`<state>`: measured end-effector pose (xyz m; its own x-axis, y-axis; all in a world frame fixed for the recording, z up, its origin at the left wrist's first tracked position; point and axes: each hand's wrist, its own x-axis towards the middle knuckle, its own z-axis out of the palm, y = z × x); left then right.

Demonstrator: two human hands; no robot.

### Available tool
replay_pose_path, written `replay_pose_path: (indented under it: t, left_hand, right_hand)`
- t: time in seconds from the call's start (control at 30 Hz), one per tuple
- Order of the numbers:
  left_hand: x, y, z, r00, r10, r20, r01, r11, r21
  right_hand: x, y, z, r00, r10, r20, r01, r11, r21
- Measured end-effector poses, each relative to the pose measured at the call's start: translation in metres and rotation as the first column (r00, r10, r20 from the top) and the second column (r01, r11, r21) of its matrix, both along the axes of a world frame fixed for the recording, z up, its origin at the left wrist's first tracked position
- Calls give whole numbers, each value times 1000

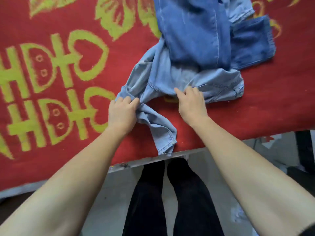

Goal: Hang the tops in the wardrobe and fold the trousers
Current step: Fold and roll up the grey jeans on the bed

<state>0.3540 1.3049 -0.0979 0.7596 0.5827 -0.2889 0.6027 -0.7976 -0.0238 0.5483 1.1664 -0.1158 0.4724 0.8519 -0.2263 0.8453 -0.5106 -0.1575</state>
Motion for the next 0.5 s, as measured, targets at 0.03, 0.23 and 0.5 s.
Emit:
replay_pose_path:
  t: [0.03,0.23,0.5]
  left_hand:
    - [-14,-4,4,998,59,-33,-60,998,-31]
    - [-94,-23,15,916,271,-295,-309,947,-92]
    - [-65,6,11,852,524,-3,-523,850,-61]
  right_hand:
    - [-6,3,6,996,56,-62,-59,997,-43]
    - [-58,19,46,813,291,-504,-482,822,-302]
    - [-37,50,34,998,-40,-52,45,994,97]
